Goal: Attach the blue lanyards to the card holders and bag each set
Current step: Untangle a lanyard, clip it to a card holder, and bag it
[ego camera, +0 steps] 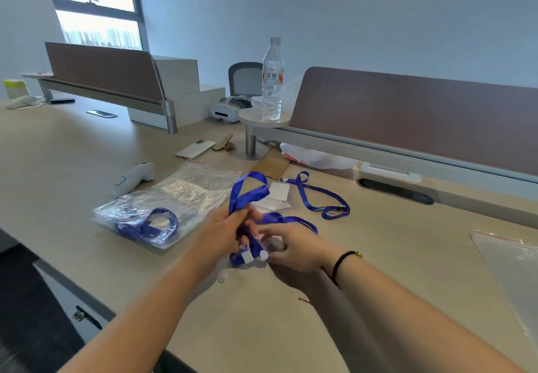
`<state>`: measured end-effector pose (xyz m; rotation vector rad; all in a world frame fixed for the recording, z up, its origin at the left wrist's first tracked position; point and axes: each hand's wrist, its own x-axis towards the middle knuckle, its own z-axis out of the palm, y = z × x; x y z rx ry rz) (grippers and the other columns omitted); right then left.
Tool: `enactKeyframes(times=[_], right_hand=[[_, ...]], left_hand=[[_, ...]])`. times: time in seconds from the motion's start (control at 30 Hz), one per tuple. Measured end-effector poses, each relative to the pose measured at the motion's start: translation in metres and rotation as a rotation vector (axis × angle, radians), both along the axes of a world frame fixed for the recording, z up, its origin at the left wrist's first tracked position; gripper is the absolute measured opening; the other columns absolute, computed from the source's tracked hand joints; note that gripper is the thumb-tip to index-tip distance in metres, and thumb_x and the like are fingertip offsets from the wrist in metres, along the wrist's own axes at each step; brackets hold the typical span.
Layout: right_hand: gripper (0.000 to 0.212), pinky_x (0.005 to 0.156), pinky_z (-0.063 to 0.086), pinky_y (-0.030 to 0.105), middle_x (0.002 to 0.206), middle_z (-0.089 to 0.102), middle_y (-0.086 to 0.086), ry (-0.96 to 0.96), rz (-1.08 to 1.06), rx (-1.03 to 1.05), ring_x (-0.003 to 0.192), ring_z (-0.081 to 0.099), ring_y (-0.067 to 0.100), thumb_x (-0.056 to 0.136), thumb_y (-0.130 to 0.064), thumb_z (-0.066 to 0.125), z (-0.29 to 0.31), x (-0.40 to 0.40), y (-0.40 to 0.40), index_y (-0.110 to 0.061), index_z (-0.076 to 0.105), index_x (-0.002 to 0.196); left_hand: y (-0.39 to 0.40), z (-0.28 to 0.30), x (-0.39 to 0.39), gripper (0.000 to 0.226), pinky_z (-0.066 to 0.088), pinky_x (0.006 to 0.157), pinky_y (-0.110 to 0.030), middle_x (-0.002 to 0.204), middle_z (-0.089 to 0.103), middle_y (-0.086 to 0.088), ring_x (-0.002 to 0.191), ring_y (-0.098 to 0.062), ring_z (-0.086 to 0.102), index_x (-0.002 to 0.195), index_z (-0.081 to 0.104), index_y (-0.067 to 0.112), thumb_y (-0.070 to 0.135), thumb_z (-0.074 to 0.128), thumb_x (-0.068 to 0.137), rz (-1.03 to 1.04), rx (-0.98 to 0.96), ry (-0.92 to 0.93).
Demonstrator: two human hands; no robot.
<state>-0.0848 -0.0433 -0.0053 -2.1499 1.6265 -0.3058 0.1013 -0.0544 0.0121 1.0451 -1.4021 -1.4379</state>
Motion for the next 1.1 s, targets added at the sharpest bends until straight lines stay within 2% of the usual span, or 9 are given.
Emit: enactKeyframes(times=[0.1,0.17,0.27,0.37,0.5,0.63,0.77,0.93,1.1], right_hand=[[0.018,0.088,0.054,0.034,0.099,0.067,-0.010,-0.015,-0.138,-0.048,0.092,0.060,0.008,0.095,-0.040,0.064,-0.012,-0.005,-0.001,-0.029,0.071,0.107],[0.023,0.083,0.054,0.034,0.087,0.067,-0.007,-0.057,-0.270,-0.083,0.084,0.061,0.010,0.098,-0.041,0.057,-0.014,-0.017,0.004,-0.024,0.071,0.092],[0.020,0.081,0.053,0.031,0.089,0.066,-0.010,-0.145,-0.331,-0.100,0.085,0.061,0.007,0.098,-0.042,0.056,-0.007,-0.022,0.015,-0.027,0.069,0.099],[0.023,0.065,0.047,0.016,0.093,0.068,-0.014,-0.545,-0.247,0.074,0.073,0.061,0.001,0.097,-0.031,0.062,0.009,0.004,0.026,-0.026,0.066,0.120],[0.039,0.056,0.046,0.026,0.109,0.072,0.008,-1.016,-0.226,0.268,0.071,0.063,0.017,0.089,0.007,0.049,0.012,0.028,0.034,-0.012,0.068,0.117],[0.053,0.064,0.045,0.030,0.116,0.071,0.022,-1.699,-0.336,0.596,0.080,0.062,0.026,0.082,0.018,0.043,-0.005,0.024,0.045,-0.005,0.063,0.125],[0.036,0.058,0.045,0.027,0.099,0.069,0.016,-1.406,-0.182,0.519,0.067,0.058,0.019,0.089,-0.007,0.069,-0.012,0.027,0.053,-0.006,0.063,0.124],[0.032,0.051,0.040,0.025,0.056,0.050,-0.001,-1.031,-0.344,0.178,0.051,0.043,0.012,0.103,-0.036,0.052,-0.005,0.013,0.058,-0.010,0.070,0.096],[0.028,0.054,0.037,0.017,0.054,0.049,-0.013,-0.653,-0.249,-0.033,0.051,0.041,0.001,0.104,-0.034,0.050,0.005,-0.003,0.064,-0.020,0.074,0.100]], left_hand=[[-0.004,0.001,0.015,0.044,0.031,0.039,-0.020,0.055,0.050,-0.009,0.041,-0.013,0.039,0.086,0.067,0.003,0.032,0.043,0.107,0.114,0.019,0.061],[-0.007,-0.001,0.025,0.048,0.031,0.040,-0.023,0.051,0.043,-0.005,0.042,-0.015,0.037,0.080,0.065,0.006,0.039,0.042,0.106,0.179,0.020,0.083],[-0.010,-0.003,0.032,0.051,0.031,0.042,-0.026,0.050,0.040,-0.003,0.045,-0.017,0.039,0.079,0.062,0.009,0.045,0.039,0.106,0.159,0.029,0.106],[-0.005,0.004,0.020,0.050,0.031,0.040,-0.024,0.050,0.041,-0.004,0.045,-0.018,0.042,0.079,0.059,0.007,0.042,0.037,0.107,0.099,0.031,0.137],[0.004,0.013,0.002,0.049,0.035,0.049,-0.029,0.051,0.040,-0.006,0.047,-0.020,0.044,0.077,0.057,0.007,0.041,0.037,0.107,0.070,0.062,0.239],[0.008,0.016,-0.006,0.050,0.038,0.059,-0.031,0.055,0.039,-0.005,0.048,-0.019,0.047,0.071,0.058,0.012,0.043,0.041,0.105,0.055,0.191,0.480],[0.013,0.018,-0.018,0.046,0.049,0.062,-0.029,0.060,0.047,-0.005,0.058,-0.019,0.056,0.075,0.058,0.013,0.041,0.040,0.106,0.027,0.216,0.540],[0.005,0.022,-0.018,0.047,0.051,0.064,-0.034,0.062,0.055,-0.008,0.060,-0.024,0.061,0.080,0.059,0.008,0.038,0.037,0.108,0.133,0.109,0.375],[0.001,0.015,-0.021,0.045,0.044,0.049,-0.029,0.062,0.058,-0.007,0.051,-0.019,0.055,0.083,0.060,0.007,0.038,0.038,0.108,0.184,0.105,0.293]])
